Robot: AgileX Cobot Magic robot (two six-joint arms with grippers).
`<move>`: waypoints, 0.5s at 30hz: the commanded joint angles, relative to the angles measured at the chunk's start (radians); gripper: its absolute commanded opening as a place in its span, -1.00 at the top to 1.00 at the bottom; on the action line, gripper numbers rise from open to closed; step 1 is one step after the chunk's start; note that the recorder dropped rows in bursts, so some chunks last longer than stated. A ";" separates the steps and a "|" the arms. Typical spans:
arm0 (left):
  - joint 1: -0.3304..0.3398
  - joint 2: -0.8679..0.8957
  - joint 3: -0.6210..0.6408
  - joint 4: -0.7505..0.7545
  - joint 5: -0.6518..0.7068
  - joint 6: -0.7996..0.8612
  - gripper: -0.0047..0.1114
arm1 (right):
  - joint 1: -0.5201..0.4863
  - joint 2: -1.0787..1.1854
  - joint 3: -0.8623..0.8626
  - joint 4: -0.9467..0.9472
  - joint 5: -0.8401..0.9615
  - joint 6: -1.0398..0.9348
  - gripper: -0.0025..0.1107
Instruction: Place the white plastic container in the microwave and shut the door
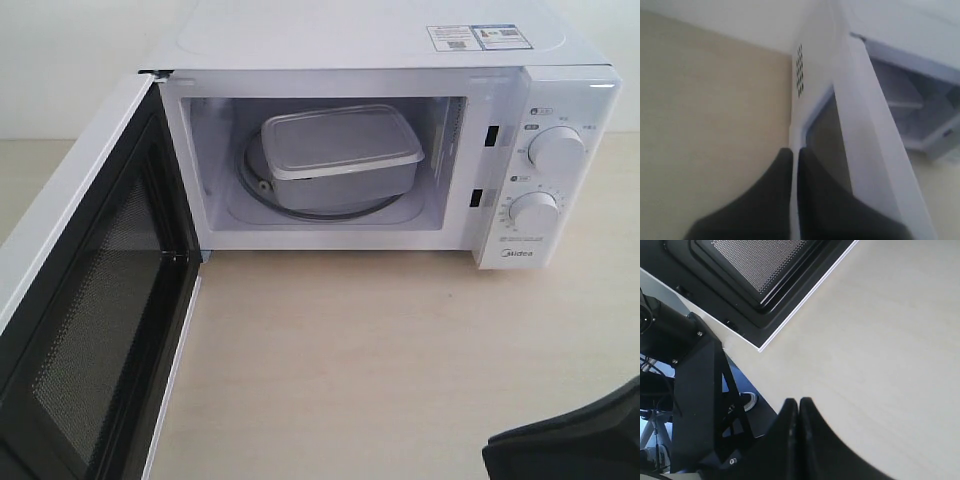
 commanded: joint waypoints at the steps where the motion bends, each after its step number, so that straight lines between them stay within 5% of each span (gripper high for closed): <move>1: -0.001 0.080 -0.095 -0.104 0.088 0.100 0.84 | 0.000 -0.002 0.000 -0.012 0.003 -0.003 0.96; 9: -0.001 0.113 -0.185 -0.134 0.099 0.277 0.84 | 0.000 -0.002 0.001 -0.012 0.029 -0.003 0.96; 15: -0.001 0.334 -0.310 -0.115 0.313 0.328 0.84 | 0.000 -0.002 0.001 -0.012 0.019 -0.003 0.96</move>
